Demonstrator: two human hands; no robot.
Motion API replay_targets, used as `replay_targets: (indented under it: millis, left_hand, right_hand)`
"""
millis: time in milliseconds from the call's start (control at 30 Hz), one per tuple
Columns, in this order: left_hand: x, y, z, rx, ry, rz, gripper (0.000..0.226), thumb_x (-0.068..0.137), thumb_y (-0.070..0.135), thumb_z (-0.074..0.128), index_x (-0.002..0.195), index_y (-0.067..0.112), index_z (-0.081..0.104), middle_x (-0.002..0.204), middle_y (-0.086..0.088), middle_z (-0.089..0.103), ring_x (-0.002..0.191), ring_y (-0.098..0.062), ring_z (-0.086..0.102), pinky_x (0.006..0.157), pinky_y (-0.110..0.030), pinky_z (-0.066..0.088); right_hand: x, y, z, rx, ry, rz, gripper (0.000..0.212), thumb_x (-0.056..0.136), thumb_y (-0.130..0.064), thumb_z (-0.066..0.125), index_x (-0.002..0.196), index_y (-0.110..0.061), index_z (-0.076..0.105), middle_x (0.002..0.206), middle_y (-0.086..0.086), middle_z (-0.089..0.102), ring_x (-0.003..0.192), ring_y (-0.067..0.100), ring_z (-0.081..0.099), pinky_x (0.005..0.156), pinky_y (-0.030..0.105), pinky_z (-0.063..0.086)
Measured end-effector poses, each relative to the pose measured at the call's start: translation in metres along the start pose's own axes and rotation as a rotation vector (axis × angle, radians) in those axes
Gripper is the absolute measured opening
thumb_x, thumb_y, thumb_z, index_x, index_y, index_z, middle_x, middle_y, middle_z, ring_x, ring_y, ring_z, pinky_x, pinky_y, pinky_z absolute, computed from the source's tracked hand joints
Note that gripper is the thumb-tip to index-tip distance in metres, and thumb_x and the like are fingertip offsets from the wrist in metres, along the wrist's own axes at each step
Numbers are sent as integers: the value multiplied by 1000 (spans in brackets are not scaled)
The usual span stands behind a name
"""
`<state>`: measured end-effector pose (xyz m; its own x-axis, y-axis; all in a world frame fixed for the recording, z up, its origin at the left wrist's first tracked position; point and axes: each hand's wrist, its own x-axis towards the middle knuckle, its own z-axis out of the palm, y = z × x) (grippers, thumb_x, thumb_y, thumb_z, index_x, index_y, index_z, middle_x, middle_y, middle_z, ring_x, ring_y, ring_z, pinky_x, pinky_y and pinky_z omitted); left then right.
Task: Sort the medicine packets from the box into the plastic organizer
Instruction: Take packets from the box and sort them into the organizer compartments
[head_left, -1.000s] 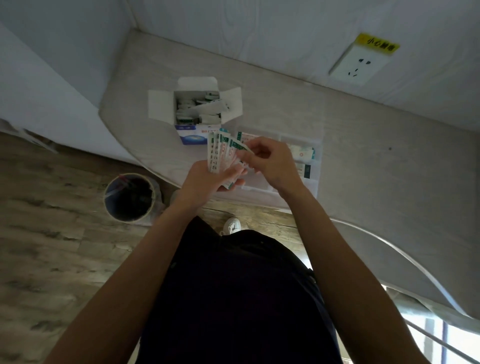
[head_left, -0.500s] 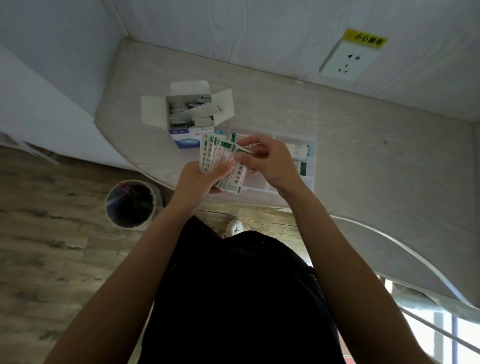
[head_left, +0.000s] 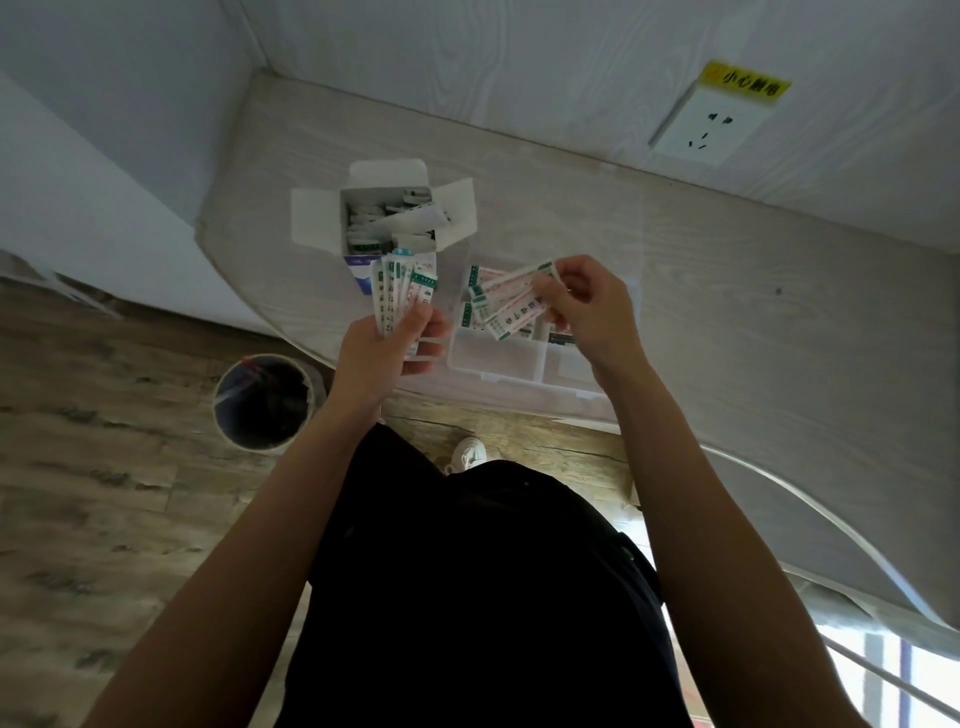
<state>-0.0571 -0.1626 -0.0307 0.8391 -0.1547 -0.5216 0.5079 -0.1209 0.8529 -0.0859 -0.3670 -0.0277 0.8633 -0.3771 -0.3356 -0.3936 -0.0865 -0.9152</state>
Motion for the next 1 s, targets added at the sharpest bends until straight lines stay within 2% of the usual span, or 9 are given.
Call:
replay_targets:
  millis: [133, 267, 433, 500, 600, 700, 767, 900, 1000]
  left_hand:
    - [3, -5, -3, 17, 18, -11, 21, 93, 33, 55, 82, 21, 68, 70, 8, 71, 66, -4, 66, 56, -18, 52]
    - [5, -9, -1, 37, 0, 1, 20, 93, 33, 54, 84, 22, 68, 75, 6, 70, 68, -5, 67, 57, -19, 52]
    - [7, -13, 2, 36, -16, 11, 20, 93, 32, 54, 83, 22, 68, 75, 4, 69, 66, -4, 66, 56, -17, 52]
    - [10, -15, 2, 49, -11, 13, 20, 93, 32, 54, 81, 22, 67, 76, 1, 68, 64, -3, 65, 57, -17, 53]
    - [15, -19, 3, 82, 4, 22, 21, 93, 32, 55, 78, 23, 67, 73, 0, 67, 58, -1, 62, 55, -17, 52]
    - [20, -20, 6, 82, 9, 26, 21, 93, 29, 55, 75, 23, 66, 69, 1, 64, 52, 1, 59, 52, -16, 50]
    - [23, -21, 8, 87, -1, 29, 21, 93, 28, 55, 76, 22, 65, 67, 1, 63, 50, 2, 58, 51, -15, 48]
    - [23, -25, 9, 87, -11, 40, 21, 94, 27, 54, 76, 20, 65, 67, -1, 61, 48, 2, 55, 48, -12, 45]
    - [24, -29, 9, 106, 0, 52, 22, 94, 28, 54, 77, 22, 65, 68, -1, 62, 50, 2, 56, 49, -14, 45]
  right_hand:
    - [6, 15, 2, -70, 90, 21, 7, 89, -10, 61, 91, -12, 54, 92, 10, 68, 57, 5, 59, 52, 17, 46]
    - [7, 21, 12, -70, 171, -10, 20, 90, -8, 59, 107, -19, 61, 93, 8, 67, 63, 9, 65, 55, 19, 52]
    - [6, 23, 20, 34, 177, 29, 12, 90, -6, 58, 100, -13, 54, 92, 8, 64, 62, 17, 70, 61, 36, 59]
    - [6, 26, 20, -56, 165, 21, 13, 90, -9, 60, 96, -13, 50, 91, 2, 63, 65, 17, 69, 63, 41, 59]
    - [3, 29, 19, -360, 147, -94, 15, 87, -20, 64, 95, -18, 51, 89, -1, 65, 67, 12, 66, 60, 35, 57]
    - [3, 30, 17, -597, 105, -211, 15, 87, -24, 64, 100, -19, 59, 83, -2, 65, 64, 10, 59, 52, 19, 41]
    - [5, 30, 15, -586, 96, -229, 14, 87, -24, 65, 99, -17, 63, 80, -2, 65, 65, 9, 55, 52, 14, 38]
    - [8, 30, 10, -407, 93, -218, 9, 88, -20, 64, 93, -12, 65, 89, -1, 69, 70, -1, 59, 59, 9, 45]
    - [7, 33, 10, -549, 18, -291, 10, 88, -23, 62, 96, -19, 67, 86, -2, 69, 73, 9, 60, 64, 22, 47]
